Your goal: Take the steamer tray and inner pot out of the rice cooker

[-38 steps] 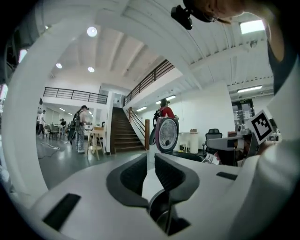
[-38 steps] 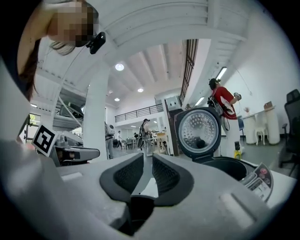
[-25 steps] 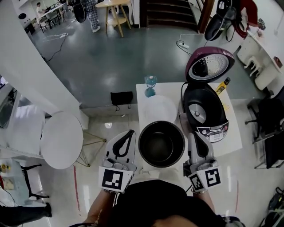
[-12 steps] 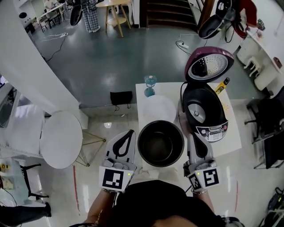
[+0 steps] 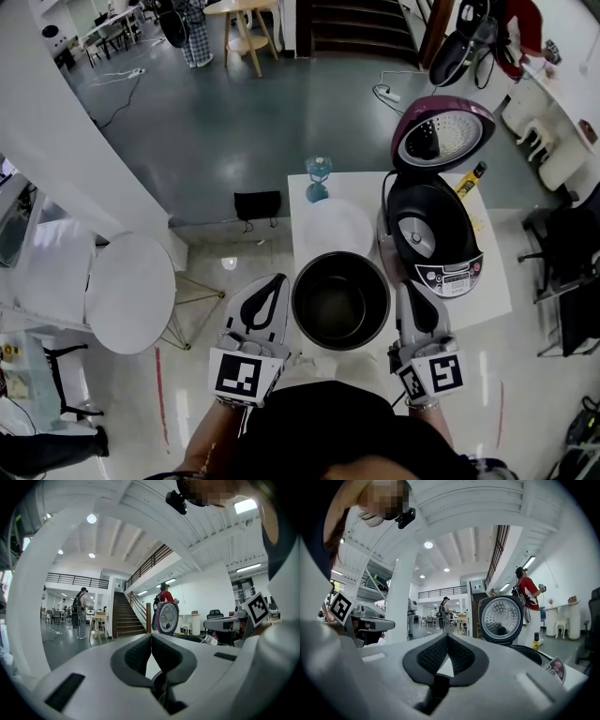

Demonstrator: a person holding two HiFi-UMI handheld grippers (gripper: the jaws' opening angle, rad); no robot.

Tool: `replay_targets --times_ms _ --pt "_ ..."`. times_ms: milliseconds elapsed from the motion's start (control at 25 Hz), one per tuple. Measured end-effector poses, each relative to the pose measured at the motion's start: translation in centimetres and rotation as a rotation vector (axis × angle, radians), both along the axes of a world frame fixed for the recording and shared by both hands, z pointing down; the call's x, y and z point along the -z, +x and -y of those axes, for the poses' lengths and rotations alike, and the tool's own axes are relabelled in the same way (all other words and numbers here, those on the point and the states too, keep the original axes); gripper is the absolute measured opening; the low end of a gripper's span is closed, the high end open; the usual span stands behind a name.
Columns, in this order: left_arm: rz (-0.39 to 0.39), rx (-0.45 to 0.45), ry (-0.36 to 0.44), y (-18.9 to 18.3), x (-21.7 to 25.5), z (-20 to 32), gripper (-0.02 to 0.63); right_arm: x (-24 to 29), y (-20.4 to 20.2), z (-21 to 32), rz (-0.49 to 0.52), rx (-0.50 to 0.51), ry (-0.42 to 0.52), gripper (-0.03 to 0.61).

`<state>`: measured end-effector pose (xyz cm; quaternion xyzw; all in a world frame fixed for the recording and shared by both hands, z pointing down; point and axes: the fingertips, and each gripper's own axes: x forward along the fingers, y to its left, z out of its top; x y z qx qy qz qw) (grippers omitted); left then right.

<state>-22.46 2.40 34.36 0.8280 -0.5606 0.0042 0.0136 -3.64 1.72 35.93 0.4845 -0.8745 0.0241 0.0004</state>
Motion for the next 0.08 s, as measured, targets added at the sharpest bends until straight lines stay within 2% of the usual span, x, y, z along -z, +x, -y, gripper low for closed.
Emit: replay_targets --times_ms 80 --pt "-0.01 0.001 -0.001 -0.03 0.1 0.07 0.006 -0.16 0.01 -0.01 -0.003 0.002 -0.005 0.006"
